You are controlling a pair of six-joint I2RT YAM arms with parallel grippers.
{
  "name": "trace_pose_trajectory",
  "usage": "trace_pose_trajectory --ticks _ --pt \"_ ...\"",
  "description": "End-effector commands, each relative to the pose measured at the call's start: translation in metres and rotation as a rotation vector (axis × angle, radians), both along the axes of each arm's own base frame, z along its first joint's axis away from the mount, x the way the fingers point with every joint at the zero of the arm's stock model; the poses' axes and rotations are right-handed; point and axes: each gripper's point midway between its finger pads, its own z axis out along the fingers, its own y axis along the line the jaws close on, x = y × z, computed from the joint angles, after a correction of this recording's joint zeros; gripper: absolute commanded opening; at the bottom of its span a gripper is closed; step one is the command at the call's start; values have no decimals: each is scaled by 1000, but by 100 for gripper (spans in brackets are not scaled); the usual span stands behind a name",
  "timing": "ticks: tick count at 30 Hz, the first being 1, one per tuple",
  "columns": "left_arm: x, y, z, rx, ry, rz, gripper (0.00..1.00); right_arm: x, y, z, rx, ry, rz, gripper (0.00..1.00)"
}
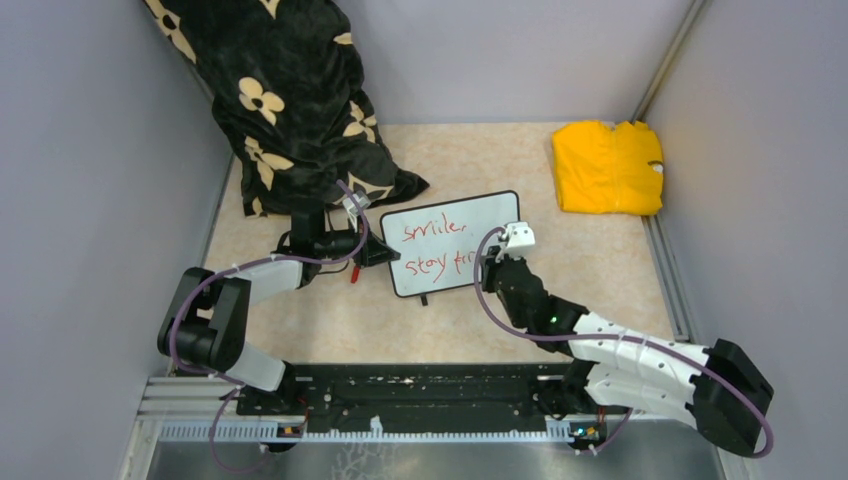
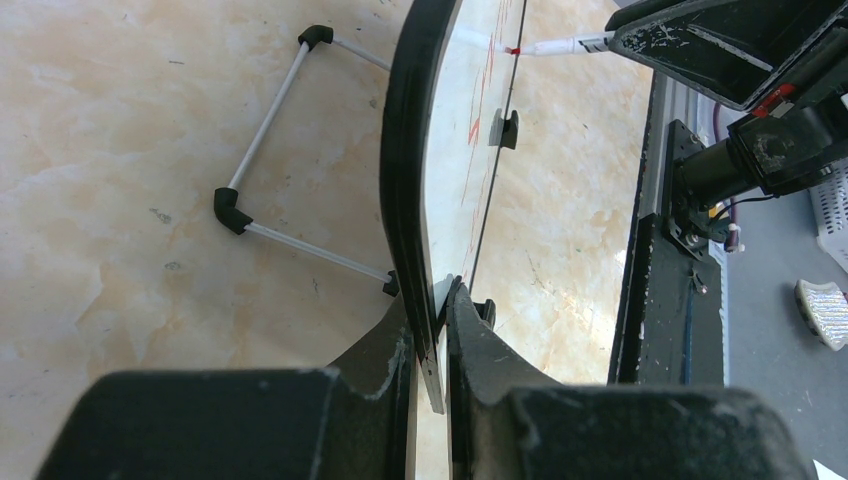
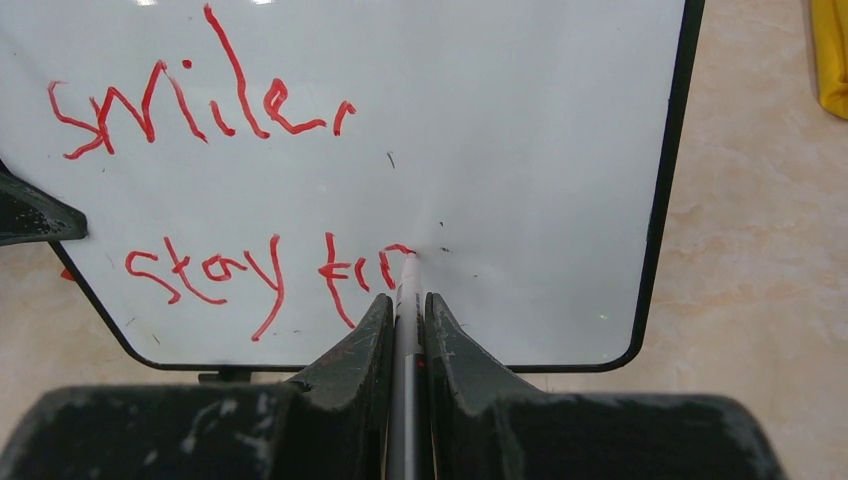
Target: Write a sentence on the whiteboard
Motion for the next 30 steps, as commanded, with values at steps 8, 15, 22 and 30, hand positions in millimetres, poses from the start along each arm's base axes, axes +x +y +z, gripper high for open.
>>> trace_pose_trajectory --ticks 8,15,22,30 --pt "1 12 -50 156 41 69 0 0 -1 6 42 -6 -1 0" --pt "1 12 -50 157 43 69 0 -4 -3 -3 46 15 3 0" --pt "1 12 -50 157 43 68 0 -4 -3 1 53 7 2 0" --pt "1 12 -50 157 44 69 0 2 -8 39 99 -73 -33 0"
